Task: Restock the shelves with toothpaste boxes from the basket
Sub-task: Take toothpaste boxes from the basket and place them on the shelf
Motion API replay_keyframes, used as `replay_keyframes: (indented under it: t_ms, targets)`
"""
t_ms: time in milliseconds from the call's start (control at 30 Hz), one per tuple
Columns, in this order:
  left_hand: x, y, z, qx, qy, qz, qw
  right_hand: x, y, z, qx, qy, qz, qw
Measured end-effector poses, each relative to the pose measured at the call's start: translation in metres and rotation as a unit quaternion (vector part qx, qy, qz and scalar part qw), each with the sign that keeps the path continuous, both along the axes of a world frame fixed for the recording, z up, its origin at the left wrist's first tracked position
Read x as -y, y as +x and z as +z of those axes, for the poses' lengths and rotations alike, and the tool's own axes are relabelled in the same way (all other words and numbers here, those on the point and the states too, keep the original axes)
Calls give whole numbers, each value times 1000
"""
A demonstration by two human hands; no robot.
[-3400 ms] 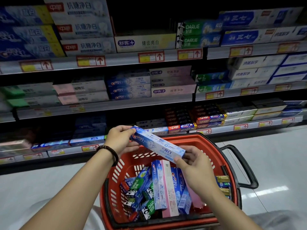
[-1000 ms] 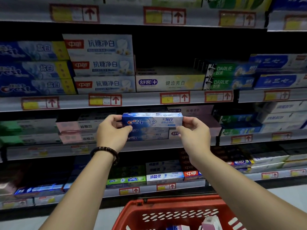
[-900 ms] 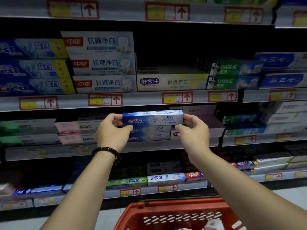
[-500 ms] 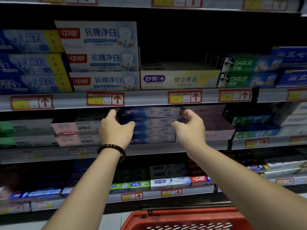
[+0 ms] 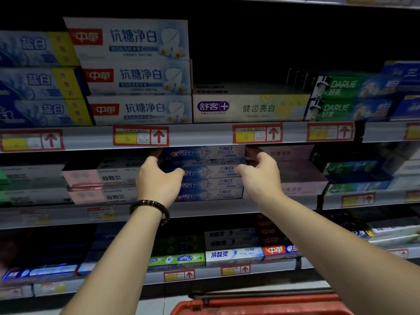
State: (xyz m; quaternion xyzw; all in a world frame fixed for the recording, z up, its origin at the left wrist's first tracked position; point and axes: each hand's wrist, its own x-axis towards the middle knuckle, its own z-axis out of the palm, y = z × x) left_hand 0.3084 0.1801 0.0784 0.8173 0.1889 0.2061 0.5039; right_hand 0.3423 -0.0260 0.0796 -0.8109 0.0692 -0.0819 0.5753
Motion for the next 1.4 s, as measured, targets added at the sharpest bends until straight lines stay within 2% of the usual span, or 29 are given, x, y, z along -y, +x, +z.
replay_keyframes:
  t_ms: [767,1033,1167,1400]
  targets:
    - [6,7,-3,-36,-32,0,999,-8,14,-4,-15,-15,-9,1000]
    - [9,4,2,-41,-70,-4,997,-5,13,-3,6,-29,-10,1000]
    - [7,4,-1,-36,-62,-5,997,-3,16,-6,19,-60,-29,998]
    - [1,10,-7,-36,-65,-8,997,0,23,-11,39,-43,-31,998]
